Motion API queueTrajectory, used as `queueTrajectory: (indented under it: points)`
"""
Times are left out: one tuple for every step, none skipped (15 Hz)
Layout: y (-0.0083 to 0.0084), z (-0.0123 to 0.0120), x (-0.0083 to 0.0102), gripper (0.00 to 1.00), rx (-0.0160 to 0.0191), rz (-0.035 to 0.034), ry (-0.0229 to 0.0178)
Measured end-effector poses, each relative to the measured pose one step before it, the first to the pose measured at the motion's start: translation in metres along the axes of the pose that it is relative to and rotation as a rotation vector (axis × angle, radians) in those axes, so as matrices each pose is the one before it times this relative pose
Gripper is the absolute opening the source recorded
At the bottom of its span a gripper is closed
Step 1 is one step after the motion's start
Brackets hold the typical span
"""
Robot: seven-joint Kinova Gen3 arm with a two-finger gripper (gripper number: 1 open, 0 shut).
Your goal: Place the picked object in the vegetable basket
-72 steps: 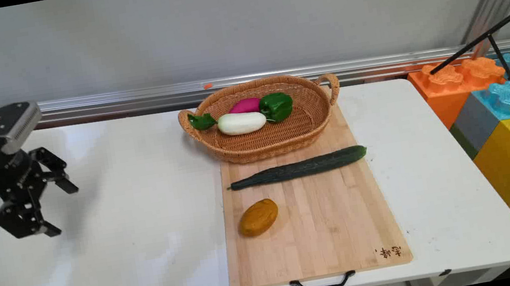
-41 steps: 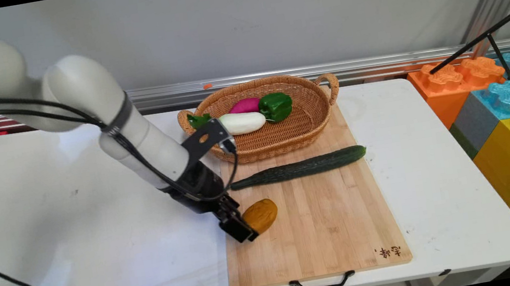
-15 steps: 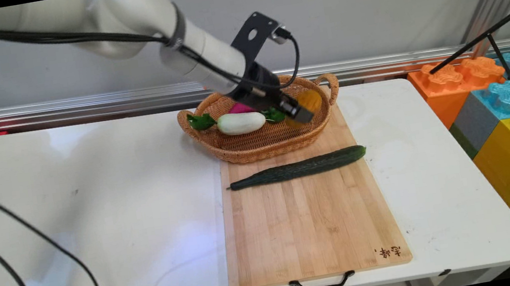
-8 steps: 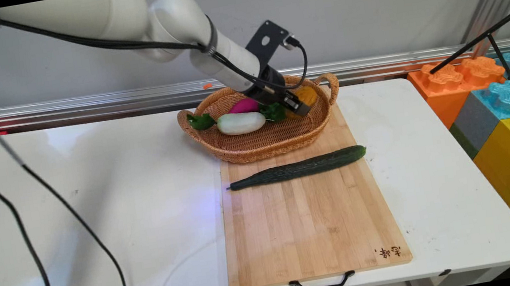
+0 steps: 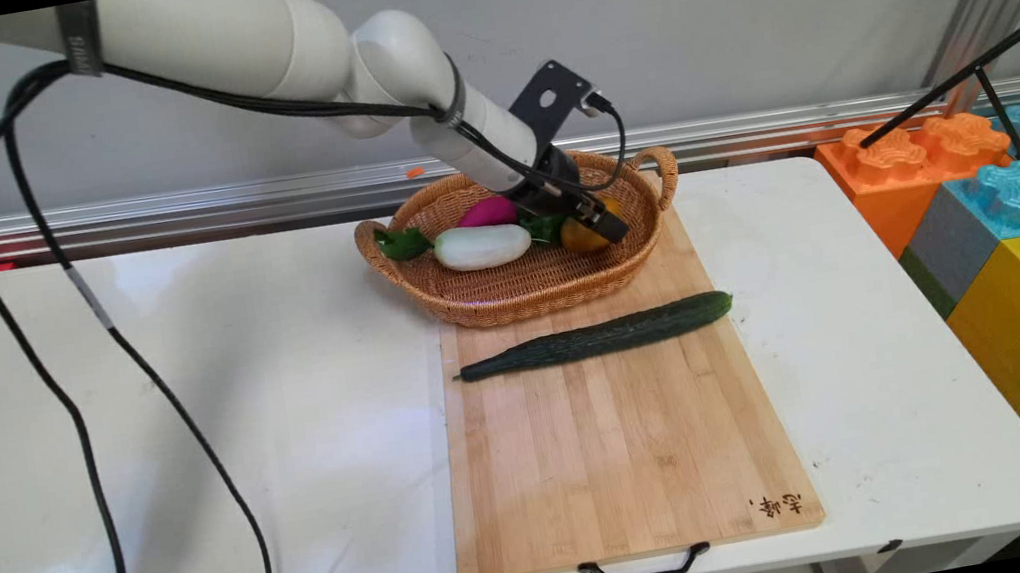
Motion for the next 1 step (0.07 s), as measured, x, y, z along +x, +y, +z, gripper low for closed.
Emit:
queueTrajectory:
  points:
    - [0.00165,0.00064,0.00214,1.0,-0.00219,0.00182,0.00131]
